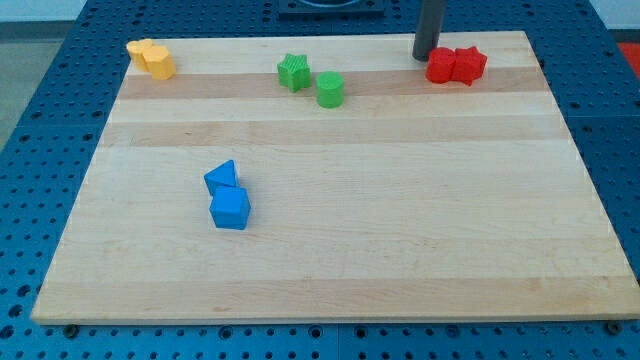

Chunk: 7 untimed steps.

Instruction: Place red blocks in a vertical line

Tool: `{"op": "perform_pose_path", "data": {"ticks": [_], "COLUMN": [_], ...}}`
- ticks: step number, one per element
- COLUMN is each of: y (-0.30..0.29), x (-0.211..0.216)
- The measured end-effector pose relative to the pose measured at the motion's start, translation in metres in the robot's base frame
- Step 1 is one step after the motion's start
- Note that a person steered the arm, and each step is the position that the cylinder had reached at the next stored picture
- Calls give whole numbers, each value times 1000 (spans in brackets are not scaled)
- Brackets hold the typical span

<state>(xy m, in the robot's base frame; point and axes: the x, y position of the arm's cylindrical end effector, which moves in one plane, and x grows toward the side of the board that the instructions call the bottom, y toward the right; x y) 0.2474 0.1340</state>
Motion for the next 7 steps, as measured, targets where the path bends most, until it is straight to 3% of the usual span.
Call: {"op": "perform_pose_path", "data": {"ticks": [5,7], "y": [12,11], "x": [40,80]}}
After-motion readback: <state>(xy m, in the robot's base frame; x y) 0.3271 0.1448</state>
